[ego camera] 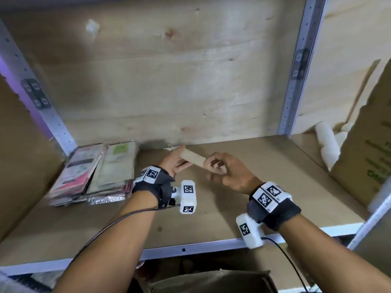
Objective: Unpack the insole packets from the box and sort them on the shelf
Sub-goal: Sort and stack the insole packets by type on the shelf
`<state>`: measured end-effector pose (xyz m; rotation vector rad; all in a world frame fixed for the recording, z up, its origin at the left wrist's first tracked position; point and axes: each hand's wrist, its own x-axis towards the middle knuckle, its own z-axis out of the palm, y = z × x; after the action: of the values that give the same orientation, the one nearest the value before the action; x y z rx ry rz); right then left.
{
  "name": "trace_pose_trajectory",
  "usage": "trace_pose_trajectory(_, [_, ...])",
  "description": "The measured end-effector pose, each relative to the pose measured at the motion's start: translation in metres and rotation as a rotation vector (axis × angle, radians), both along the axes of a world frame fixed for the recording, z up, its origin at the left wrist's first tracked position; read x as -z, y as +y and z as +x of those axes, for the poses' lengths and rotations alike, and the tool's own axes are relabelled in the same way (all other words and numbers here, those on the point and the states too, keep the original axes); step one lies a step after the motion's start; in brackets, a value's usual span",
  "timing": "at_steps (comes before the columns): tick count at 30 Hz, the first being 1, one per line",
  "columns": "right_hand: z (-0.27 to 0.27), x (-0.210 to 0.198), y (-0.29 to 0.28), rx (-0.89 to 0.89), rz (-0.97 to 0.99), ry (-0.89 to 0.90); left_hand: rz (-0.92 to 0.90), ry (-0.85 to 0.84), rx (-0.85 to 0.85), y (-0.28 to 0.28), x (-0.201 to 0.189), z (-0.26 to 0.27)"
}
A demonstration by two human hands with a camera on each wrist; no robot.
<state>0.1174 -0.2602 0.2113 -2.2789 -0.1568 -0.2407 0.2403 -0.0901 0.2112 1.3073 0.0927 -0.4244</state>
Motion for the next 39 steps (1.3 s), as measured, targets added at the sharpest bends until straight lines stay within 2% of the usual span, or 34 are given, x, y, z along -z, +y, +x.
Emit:
trace_pose_trajectory(2, [0.001, -0.005, -0.008, -0.047, 0.025, 0.125, 0.033, -0.045, 0.0, 0.0, 0.012, 0.009])
trace_pose_trajectory(4, [0.004, -0.006, -0.017, -0.034, 0.111, 0.17, 0.053, -0.053, 0.018, 0.002, 0.016, 0.013])
trace_pose_trajectory(9, [0.014, 0.002, -0.038, 0.199, 0.283, 0.158, -0.055, -0.022, 0.063, -0.002, 0.016, 0.015])
trace_pose_trajectory(12, [0.012, 0.006, -0.043, 0.14, 0.406, 0.281, -0.112, -0.011, 0.071, -0.01, 0.017, 0.012])
trace_pose_trajectory(15, [0.008, 0.007, -0.045, 0.074, 0.559, 0.288, -0.13, -0.003, 0.077, -0.019, 0.018, 0.006])
trace_pose_trajectory(17, [0.005, 0.007, -0.047, 0.094, 0.617, 0.263, -0.068, -0.022, 0.125, -0.024, 0.02, 0.0])
trace_pose_trajectory(22, [0.001, 0.015, -0.055, 0.264, 0.693, 0.278, 0.182, -0.056, 0.396, -0.028, 0.023, -0.019])
trace_pose_trajectory(24, [0.001, 0.019, -0.059, 0.314, 0.691, 0.301, 0.226, -0.051, 0.478, -0.029, 0.022, -0.025])
trace_pose_trajectory(27, [0.002, 0.024, -0.063, 0.345, 0.654, 0.34, 0.253, -0.066, 0.504, -0.031, 0.022, -0.031])
trace_pose_trajectory(33, [0.005, 0.031, -0.066, 0.344, 0.42, 0.441, 0.412, -0.113, 0.429, -0.04, 0.025, -0.045])
trace_pose_trajectory(36, [0.008, 0.034, -0.067, 0.356, 0.339, 0.481, 0.417, -0.103, 0.36, -0.042, 0.024, -0.048])
trace_pose_trajectory(39, [0.006, 0.035, -0.072, 0.41, 0.231, 0.493, 0.499, -0.123, 0.303, -0.042, 0.022, -0.049])
